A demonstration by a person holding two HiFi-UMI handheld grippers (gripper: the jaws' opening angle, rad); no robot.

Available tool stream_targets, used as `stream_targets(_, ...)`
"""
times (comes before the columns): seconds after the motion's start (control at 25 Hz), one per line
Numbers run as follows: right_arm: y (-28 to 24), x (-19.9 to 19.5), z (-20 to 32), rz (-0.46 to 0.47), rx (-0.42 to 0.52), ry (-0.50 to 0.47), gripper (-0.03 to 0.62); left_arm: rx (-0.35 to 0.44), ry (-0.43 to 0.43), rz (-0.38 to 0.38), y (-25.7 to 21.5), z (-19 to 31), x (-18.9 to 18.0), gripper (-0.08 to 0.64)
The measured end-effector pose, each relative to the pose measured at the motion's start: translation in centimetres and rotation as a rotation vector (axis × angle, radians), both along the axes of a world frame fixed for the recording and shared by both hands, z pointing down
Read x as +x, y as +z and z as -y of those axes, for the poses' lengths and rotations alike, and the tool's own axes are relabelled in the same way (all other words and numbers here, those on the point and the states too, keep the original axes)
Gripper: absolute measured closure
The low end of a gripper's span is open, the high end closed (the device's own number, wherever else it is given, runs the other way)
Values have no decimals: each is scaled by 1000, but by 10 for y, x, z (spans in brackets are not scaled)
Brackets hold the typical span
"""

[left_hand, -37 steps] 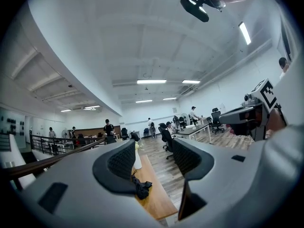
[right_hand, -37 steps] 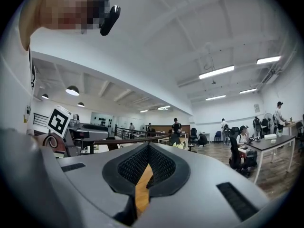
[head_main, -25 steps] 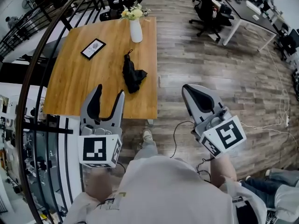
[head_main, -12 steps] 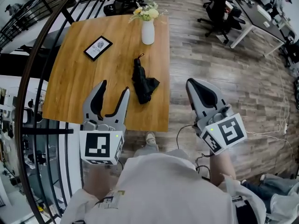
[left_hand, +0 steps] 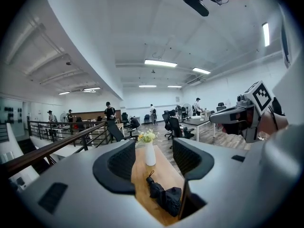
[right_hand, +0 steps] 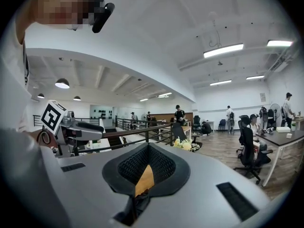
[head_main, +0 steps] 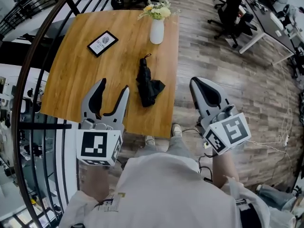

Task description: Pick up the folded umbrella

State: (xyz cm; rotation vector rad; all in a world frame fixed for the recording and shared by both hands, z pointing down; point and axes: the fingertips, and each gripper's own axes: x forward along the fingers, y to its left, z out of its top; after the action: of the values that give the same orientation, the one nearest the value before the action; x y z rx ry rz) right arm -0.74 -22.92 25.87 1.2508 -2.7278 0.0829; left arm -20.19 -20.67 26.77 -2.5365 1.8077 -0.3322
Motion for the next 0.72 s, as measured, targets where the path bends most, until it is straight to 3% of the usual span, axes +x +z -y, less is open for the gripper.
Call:
stream_targets(0.24,9,2,33,-14,-8,-97,565,-34,-76,-28,4,15,6,310)
stream_targets(0.44,24,7,71,-13,-17,-190,565,-76,-120,35,28,47,21,306)
stream_targets(0.72,59,12,107,1,-102,-287,565,-197,-175,9,72,88,43,270)
